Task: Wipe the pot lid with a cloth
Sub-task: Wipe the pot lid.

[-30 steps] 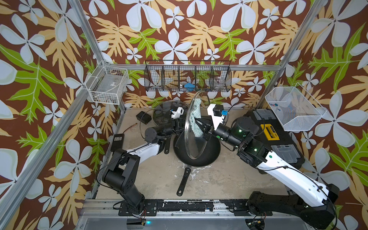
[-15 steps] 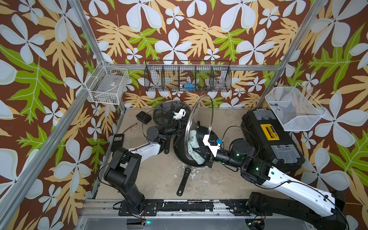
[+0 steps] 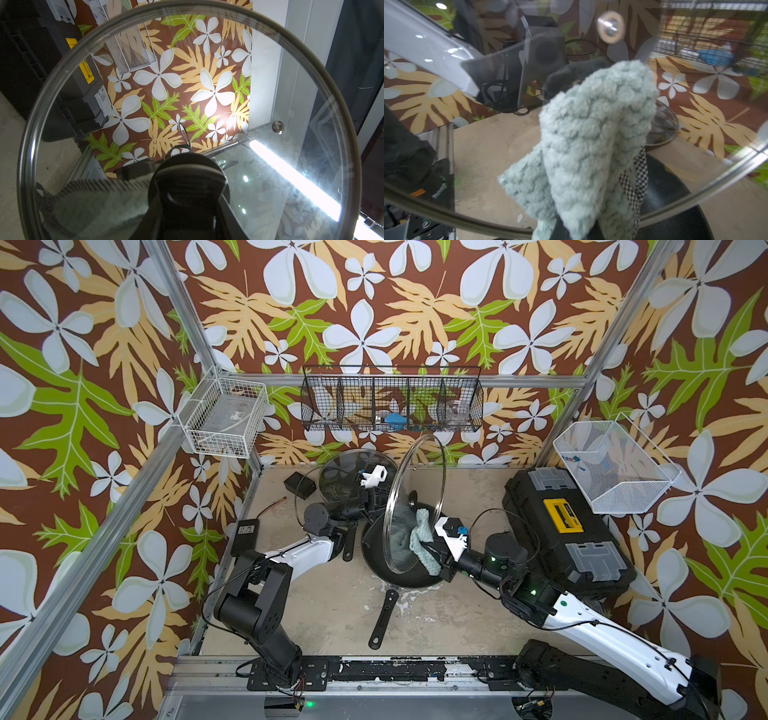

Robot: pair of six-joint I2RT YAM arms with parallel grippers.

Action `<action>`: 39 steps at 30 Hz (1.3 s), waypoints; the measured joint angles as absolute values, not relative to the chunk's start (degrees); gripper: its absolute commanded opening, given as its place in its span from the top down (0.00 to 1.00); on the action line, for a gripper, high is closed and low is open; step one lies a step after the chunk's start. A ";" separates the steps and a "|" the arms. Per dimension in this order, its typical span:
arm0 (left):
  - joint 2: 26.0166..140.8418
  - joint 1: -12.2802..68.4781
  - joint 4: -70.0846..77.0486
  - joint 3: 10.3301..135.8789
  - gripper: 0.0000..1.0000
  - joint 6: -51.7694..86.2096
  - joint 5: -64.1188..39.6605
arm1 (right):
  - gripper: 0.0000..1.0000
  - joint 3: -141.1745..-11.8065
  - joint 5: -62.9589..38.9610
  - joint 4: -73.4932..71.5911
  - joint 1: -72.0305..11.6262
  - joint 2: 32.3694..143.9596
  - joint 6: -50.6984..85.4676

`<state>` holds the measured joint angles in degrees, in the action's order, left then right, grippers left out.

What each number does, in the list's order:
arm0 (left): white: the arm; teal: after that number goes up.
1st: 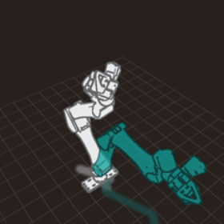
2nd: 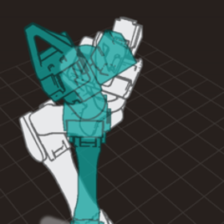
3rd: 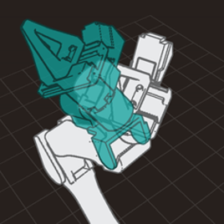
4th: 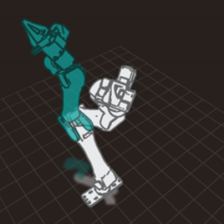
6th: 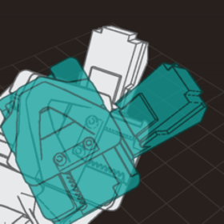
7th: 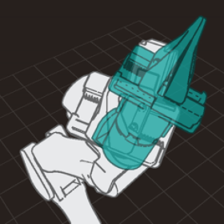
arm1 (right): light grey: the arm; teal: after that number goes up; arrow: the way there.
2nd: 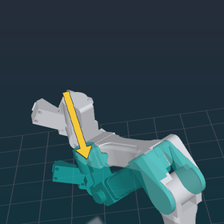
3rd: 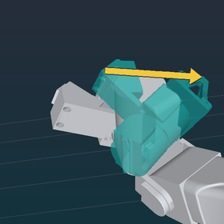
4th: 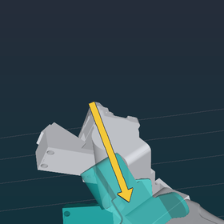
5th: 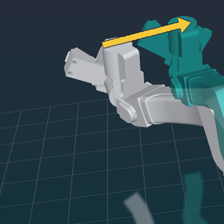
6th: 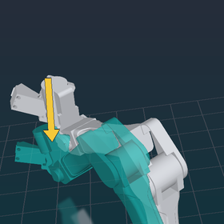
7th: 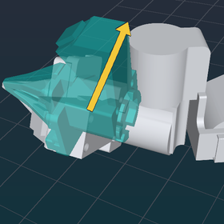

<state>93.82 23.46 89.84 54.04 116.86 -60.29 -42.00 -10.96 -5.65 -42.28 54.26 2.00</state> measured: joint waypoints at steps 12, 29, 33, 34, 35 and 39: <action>92.23 23.53 89.82 51.77 1.00 116.77 -60.42 | 1.00 -59.13 -13.78 -5.89 -30.81 66.83 5.52; 93.43 23.53 89.82 52.38 1.00 116.18 -60.47 | 1.00 -68.82 -17.74 -4.51 -47.27 64.77 0.73; 93.71 23.53 89.86 52.86 1.00 116.20 -60.49 | 1.00 -61.84 -16.78 -5.06 -52.45 61.43 -0.05; 93.82 23.53 89.86 52.88 1.00 116.20 -60.47 | 1.00 -60.07 -16.36 -5.37 -52.84 60.73 -0.03; 93.95 23.53 89.84 52.88 1.00 116.20 -60.49 | 1.00 -58.08 -15.92 -5.67 -52.95 59.92 -0.01; 94.17 23.53 89.78 53.08 1.00 116.42 -60.49 | 1.00 -50.65 -12.99 -6.07 -53.17 56.93 0.67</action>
